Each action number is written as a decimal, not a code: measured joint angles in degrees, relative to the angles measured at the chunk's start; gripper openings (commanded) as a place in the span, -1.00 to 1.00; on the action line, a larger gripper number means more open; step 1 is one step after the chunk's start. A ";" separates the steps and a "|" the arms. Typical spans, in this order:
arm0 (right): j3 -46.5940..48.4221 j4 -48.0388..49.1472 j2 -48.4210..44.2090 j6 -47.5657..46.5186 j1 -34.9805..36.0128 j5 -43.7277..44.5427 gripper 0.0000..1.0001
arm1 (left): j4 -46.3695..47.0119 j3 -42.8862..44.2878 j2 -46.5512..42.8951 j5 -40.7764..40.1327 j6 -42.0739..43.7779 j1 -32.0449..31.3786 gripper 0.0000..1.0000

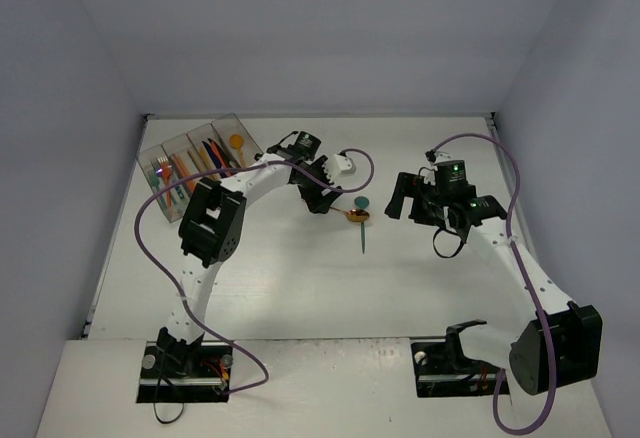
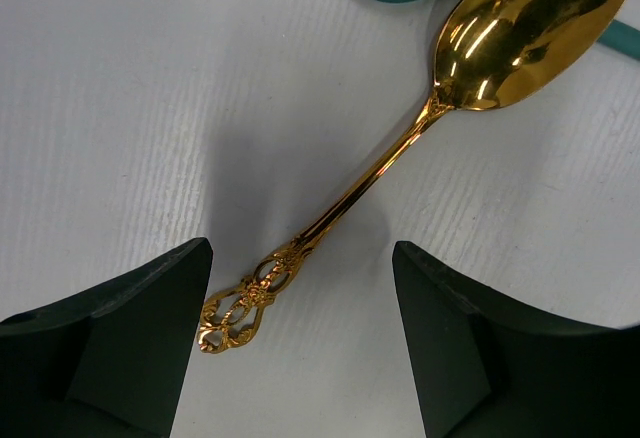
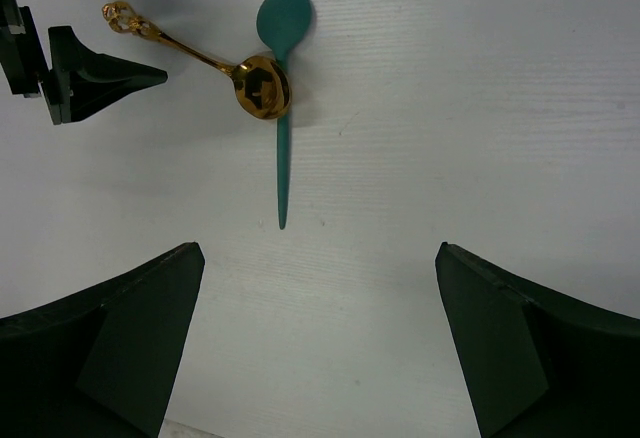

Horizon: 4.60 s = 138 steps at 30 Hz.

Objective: Sort the eating utensils into containers

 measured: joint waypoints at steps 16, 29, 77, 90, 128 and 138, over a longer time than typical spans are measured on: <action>-0.11 -0.23 0.00 -0.20 0.00 0.06 1.00 | 0.87 0.00 1.45 -4.64 -2.54 -0.89 -0.06; -0.28 -0.26 0.00 -0.53 -0.26 1.58 1.00 | 3.73 -17.15 -9.88 -14.31 -14.25 -5.44 -0.77; -0.30 -0.67 0.09 -1.73 -1.12 3.54 1.00 | -1.28 -12.59 -7.50 -23.15 -35.79 -12.64 -0.99; -0.30 -0.69 0.09 -1.96 -1.50 3.64 1.00 | -3.56 -14.13 -9.29 -26.26 -39.45 -12.60 -1.00; -1.14 -2.12 -2.60 -2.95 -2.14 4.15 1.00 | -12.29 29.65 9.18 -38.09 -70.46 21.62 -0.37; -1.20 -2.33 -2.58 -2.96 -2.14 4.17 1.00 | -10.01 27.55 7.39 -38.09 -67.02 21.35 0.00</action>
